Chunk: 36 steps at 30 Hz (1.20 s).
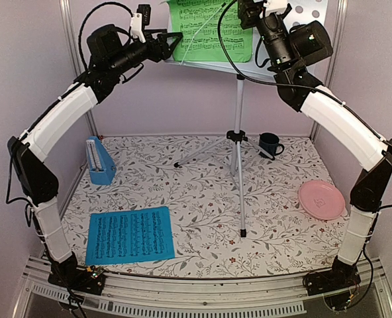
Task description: Set up the instrument practice props
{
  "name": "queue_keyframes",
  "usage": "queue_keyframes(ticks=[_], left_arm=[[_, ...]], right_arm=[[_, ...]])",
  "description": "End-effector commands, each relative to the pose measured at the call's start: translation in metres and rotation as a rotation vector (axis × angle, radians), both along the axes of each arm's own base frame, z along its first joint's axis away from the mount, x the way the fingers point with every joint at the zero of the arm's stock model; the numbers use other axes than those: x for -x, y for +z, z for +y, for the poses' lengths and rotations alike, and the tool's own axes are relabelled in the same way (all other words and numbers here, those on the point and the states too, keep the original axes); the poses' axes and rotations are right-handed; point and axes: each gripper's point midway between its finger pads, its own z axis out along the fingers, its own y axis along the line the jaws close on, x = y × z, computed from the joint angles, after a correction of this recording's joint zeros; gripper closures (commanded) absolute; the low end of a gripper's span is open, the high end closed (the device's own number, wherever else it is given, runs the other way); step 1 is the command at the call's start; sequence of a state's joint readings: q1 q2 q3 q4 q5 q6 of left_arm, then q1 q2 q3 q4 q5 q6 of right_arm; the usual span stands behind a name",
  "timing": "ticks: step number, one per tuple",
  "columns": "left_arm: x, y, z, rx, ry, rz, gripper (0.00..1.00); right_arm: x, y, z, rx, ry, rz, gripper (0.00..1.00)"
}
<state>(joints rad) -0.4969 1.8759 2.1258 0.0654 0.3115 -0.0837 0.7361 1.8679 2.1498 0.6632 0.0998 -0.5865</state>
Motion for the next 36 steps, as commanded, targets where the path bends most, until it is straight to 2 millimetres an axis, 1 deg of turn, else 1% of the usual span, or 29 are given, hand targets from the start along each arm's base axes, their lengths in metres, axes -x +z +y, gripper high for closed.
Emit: queue_keyframes(ticks=[1, 4, 9, 17, 20, 23, 24, 25, 26, 27, 29, 32, 36], left_arm=[[-0.003, 0.001, 0.000, -0.007, -0.001, 0.014, 0.32], [-0.003, -0.002, 0.003, -0.021, 0.015, 0.019, 0.42], [0.000, -0.006, 0.006, -0.043, 0.021, 0.014, 0.54], [0.001, -0.007, 0.017, -0.060, 0.047, 0.017, 0.66], [0.002, -0.008, 0.021, -0.065, 0.055, 0.016, 0.72], [0.005, -0.007, 0.024, -0.069, 0.062, 0.010, 0.75], [0.007, -0.007, 0.025, -0.070, 0.064, 0.010, 0.75], [0.009, -0.006, 0.026, -0.073, 0.065, 0.002, 0.71], [0.013, -0.004, 0.026, -0.077, 0.062, -0.013, 0.63], [0.019, -0.002, 0.026, -0.076, 0.059, -0.033, 0.50], [0.029, 0.004, 0.029, -0.065, 0.068, -0.073, 0.38], [0.040, 0.011, 0.030, -0.056, 0.071, -0.115, 0.31], [0.053, 0.015, 0.023, -0.062, 0.074, -0.164, 0.29]], right_arm=[[-0.003, 0.005, -0.009, -0.048, -0.004, -0.006, 0.50], [-0.002, 0.006, -0.011, -0.054, -0.007, -0.006, 0.50], [-0.004, 0.005, -0.012, -0.055, -0.011, -0.002, 0.49], [-0.005, 0.000, -0.013, -0.044, -0.011, 0.025, 0.45], [-0.004, -0.001, -0.014, -0.042, -0.003, 0.039, 0.43], [-0.004, -0.004, -0.013, -0.031, 0.009, 0.059, 0.40], [-0.004, -0.006, -0.013, -0.029, 0.013, 0.068, 0.39], [-0.003, -0.006, -0.014, -0.025, 0.015, 0.074, 0.36], [-0.003, -0.008, -0.014, -0.021, 0.017, 0.079, 0.34], [-0.002, -0.010, -0.014, -0.018, 0.019, 0.085, 0.32], [-0.001, -0.013, -0.015, -0.013, 0.026, 0.095, 0.27], [0.003, -0.017, -0.018, -0.010, 0.036, 0.116, 0.24], [0.007, -0.025, -0.022, -0.005, 0.046, 0.147, 0.24]])
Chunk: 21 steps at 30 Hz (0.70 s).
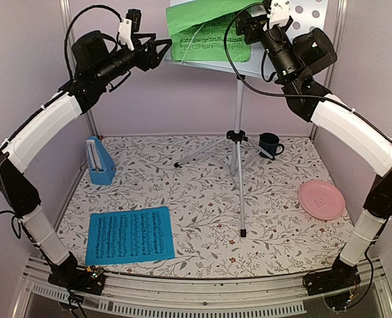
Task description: Set up the instrument practice props
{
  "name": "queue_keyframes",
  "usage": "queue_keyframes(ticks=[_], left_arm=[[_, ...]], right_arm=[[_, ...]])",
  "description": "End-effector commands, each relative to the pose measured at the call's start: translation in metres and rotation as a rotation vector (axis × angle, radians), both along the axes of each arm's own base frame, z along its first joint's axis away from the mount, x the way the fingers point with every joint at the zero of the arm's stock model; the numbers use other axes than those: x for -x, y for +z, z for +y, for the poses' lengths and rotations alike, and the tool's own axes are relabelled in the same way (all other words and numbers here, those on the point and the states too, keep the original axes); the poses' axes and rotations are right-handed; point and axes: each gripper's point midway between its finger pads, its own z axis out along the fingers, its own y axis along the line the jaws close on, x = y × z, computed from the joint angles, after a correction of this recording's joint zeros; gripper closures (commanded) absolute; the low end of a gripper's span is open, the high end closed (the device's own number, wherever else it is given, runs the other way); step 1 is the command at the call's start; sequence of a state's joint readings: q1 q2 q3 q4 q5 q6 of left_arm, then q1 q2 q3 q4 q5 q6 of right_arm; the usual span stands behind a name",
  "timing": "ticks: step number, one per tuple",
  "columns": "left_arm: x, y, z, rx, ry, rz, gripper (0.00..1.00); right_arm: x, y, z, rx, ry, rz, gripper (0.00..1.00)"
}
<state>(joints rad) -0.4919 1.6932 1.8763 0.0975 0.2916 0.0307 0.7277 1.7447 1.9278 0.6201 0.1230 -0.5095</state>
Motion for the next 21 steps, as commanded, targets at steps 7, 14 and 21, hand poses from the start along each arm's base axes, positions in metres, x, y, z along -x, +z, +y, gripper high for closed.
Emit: queue_keyframes(ticks=[7, 14, 21], left_arm=[[0.049, 0.024, -0.014, 0.010, 0.023, -0.181, 0.42], [0.074, 0.012, -0.033, -0.023, -0.037, -0.211, 0.53], [0.075, 0.012, -0.044, -0.009, -0.040, -0.220, 0.53]], right_arm=[[0.025, -0.007, -0.030, -0.047, 0.011, 0.086, 0.29], [0.028, -0.044, -0.039, -0.088, 0.064, 0.255, 0.52], [0.021, -0.075, -0.029, -0.143, 0.139, 0.434, 0.59]])
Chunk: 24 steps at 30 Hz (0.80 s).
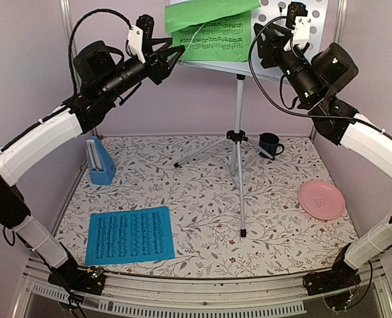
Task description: Set up the instrument practice props
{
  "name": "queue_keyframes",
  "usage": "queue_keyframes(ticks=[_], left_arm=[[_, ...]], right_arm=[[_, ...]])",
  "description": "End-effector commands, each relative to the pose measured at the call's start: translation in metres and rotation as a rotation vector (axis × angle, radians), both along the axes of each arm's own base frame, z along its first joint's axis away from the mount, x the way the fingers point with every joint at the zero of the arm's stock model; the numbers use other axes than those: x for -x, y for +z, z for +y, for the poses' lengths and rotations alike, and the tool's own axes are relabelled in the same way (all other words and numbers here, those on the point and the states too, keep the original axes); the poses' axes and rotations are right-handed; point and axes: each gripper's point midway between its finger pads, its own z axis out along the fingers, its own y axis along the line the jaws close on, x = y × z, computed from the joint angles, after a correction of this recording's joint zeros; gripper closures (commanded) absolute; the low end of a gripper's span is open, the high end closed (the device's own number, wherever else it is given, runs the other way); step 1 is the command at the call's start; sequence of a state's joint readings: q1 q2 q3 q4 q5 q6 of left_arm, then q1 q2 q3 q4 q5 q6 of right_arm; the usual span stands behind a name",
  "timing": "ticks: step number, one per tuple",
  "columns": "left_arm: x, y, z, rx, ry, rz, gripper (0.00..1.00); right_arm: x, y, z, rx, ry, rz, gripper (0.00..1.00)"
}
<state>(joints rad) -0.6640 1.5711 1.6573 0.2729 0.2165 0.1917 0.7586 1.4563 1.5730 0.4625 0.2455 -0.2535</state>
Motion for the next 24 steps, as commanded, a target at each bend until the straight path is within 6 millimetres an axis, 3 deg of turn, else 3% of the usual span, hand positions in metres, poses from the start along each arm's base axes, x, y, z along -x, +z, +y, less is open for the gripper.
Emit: queue_keyframes(ticks=[1, 5, 11, 16, 24], left_arm=[[0.008, 0.014, -0.003, 0.036, 0.007, -0.054, 0.53], [0.007, 0.016, -0.009, 0.038, 0.005, -0.059, 0.52], [0.003, 0.019, -0.012, 0.047, 0.018, -0.070, 0.52], [0.000, 0.018, -0.014, 0.049, 0.027, -0.074, 0.52], [-0.004, 0.022, -0.015, 0.056, 0.045, -0.084, 0.51]], right_arm=[[-0.001, -0.020, 0.000, -0.072, 0.036, 0.135, 0.57], [-0.007, -0.034, 0.002, -0.108, 0.033, 0.208, 0.55], [-0.026, -0.053, 0.000, -0.135, -0.050, 0.286, 0.61], [-0.029, -0.069, 0.007, -0.147, -0.012, 0.356, 0.69], [-0.035, -0.087, 0.017, -0.150, 0.020, 0.422, 0.69]])
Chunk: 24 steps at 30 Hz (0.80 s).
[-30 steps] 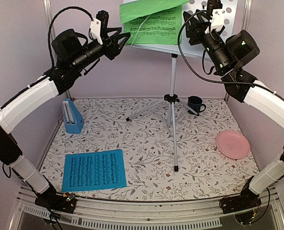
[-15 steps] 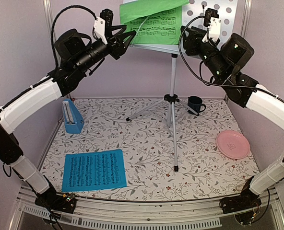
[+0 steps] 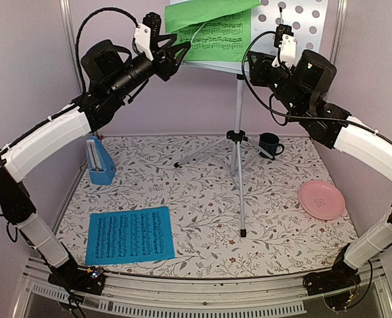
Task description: Set up the instrument practice props
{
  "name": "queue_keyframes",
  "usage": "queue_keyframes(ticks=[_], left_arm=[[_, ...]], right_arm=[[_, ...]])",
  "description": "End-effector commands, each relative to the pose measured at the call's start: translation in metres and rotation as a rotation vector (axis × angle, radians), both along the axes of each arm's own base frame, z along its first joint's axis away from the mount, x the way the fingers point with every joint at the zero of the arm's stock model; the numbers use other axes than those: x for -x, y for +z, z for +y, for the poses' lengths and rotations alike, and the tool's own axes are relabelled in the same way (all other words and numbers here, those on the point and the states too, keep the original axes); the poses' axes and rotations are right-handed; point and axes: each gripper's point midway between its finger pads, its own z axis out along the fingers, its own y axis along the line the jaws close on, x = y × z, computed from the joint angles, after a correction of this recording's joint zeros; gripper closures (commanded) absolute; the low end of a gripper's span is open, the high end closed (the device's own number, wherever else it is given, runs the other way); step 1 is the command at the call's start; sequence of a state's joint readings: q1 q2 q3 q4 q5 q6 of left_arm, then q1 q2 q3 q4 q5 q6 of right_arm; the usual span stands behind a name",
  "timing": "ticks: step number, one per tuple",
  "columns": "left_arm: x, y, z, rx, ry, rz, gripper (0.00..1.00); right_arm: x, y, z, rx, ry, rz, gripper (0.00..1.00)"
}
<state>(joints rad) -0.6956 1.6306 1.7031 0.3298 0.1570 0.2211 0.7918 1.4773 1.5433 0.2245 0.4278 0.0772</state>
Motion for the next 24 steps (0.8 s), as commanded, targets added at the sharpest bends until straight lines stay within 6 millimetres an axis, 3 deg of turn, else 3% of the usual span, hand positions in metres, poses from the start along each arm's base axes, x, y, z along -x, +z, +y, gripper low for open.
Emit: queue_keyframes(ticks=[1, 14, 24], left_arm=[[0.003, 0.015, -0.003, 0.028, 0.010, -0.046, 0.51], [-0.003, 0.016, -0.006, 0.026, 0.020, -0.057, 0.51], [-0.006, 0.015, -0.015, 0.018, 0.011, -0.058, 0.51]], right_arm=[[-0.004, -0.011, 0.007, -0.022, 0.022, 0.046, 0.69], [-0.012, -0.019, 0.023, -0.040, 0.064, 0.075, 0.73], [-0.015, -0.020, 0.024, -0.048, 0.058, 0.083, 1.00]])
